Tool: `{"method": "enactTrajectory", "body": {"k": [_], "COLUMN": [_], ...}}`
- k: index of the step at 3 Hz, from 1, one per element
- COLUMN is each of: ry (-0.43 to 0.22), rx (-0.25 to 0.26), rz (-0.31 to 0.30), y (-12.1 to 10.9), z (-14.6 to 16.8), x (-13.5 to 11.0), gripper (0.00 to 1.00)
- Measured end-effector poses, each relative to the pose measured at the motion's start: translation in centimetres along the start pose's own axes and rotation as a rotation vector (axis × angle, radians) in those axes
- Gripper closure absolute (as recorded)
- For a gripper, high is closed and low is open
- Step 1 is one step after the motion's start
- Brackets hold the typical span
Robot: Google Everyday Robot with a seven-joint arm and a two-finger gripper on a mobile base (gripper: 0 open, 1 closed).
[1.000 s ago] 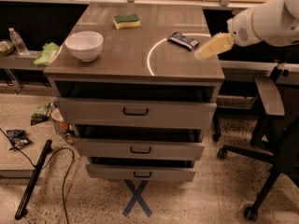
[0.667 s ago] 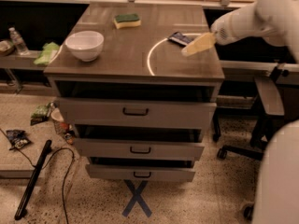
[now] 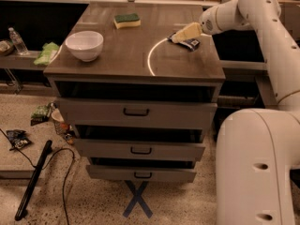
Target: Move rxbar blueberry near sponge
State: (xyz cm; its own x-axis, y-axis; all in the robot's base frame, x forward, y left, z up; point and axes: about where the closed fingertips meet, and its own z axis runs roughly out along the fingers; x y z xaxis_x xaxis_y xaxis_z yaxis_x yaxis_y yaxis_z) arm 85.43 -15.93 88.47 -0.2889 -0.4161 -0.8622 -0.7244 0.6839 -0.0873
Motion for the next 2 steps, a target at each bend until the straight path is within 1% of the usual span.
{"method": "enactTrajectory", "body": {"k": [1, 2], "ry": [0.013, 0.027], "rx": [-0.017, -0.023], "rz": [0.026, 0.039], "y": [-0.5, -0.9], "z": [1.4, 2.2], "x": [1.4, 2.7], "gripper": [0.0, 0.0]}}
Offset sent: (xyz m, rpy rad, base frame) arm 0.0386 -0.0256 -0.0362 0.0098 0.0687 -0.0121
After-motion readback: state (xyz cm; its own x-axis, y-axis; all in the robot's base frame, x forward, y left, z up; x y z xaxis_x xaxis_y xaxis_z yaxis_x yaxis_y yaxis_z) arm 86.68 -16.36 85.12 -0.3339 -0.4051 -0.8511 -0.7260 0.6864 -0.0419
